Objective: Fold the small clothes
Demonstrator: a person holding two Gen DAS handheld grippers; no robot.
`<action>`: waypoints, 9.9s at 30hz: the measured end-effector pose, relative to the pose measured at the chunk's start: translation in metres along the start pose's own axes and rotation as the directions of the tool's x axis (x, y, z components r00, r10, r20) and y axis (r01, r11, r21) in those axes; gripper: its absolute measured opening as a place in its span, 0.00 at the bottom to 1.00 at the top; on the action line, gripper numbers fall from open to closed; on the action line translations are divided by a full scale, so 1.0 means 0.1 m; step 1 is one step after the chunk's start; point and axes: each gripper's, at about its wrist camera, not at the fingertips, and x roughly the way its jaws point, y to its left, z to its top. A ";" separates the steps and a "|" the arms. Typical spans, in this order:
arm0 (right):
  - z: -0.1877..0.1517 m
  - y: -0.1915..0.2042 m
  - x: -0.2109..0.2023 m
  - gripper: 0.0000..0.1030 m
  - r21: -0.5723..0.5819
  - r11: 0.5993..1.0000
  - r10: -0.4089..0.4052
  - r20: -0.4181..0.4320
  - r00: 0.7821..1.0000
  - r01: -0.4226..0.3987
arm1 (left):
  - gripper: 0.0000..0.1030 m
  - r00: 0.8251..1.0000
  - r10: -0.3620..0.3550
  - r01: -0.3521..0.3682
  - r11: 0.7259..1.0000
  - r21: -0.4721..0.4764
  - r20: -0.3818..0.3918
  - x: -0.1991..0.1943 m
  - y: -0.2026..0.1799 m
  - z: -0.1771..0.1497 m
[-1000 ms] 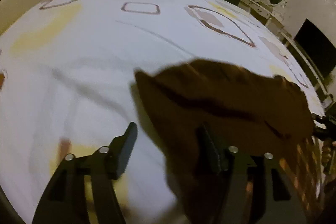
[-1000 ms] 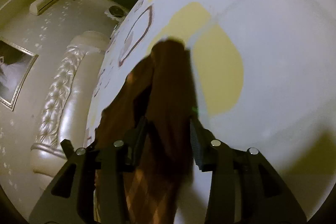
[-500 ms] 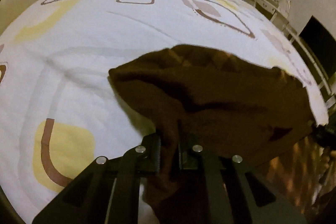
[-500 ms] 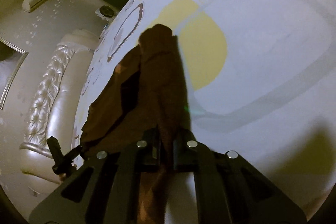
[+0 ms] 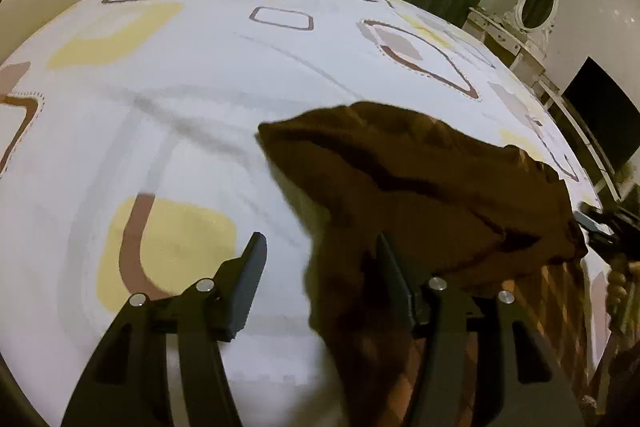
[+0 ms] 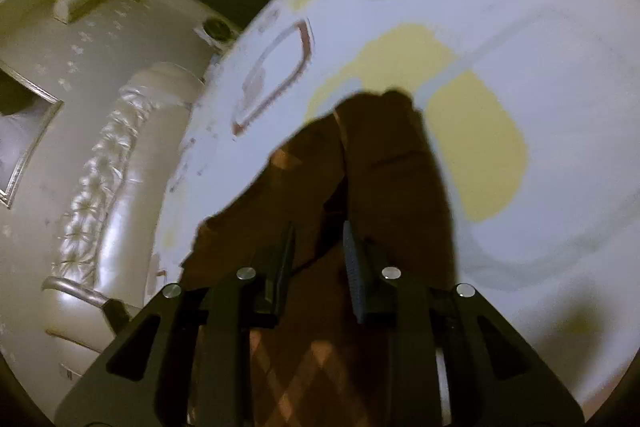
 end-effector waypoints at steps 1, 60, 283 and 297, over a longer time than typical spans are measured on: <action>0.01 -0.01 0.10 0.24 0.018 1.000 0.006 -0.017 1.000 -0.005 | 0.58 1.000 0.006 -0.006 1.000 0.000 -0.005 0.00 0.00 -0.01; -1.49 0.26 -1.30 0.20 -0.216 0.976 -0.046 -0.228 0.973 -0.004 | 0.74 0.959 -0.076 0.038 0.990 -0.139 -0.273 -1.17 0.05 -1.35; -1.59 -0.61 -1.17 0.25 0.152 0.983 0.127 -0.196 0.972 -0.098 | 0.53 0.904 -0.396 0.281 0.836 -0.471 -0.162 -0.65 -0.12 -1.06; -1.49 -0.41 -1.39 0.14 0.003 0.999 -0.040 -0.139 0.990 0.041 | 0.13 0.923 -0.327 0.212 0.872 -0.442 -0.202 -0.57 -0.14 -1.19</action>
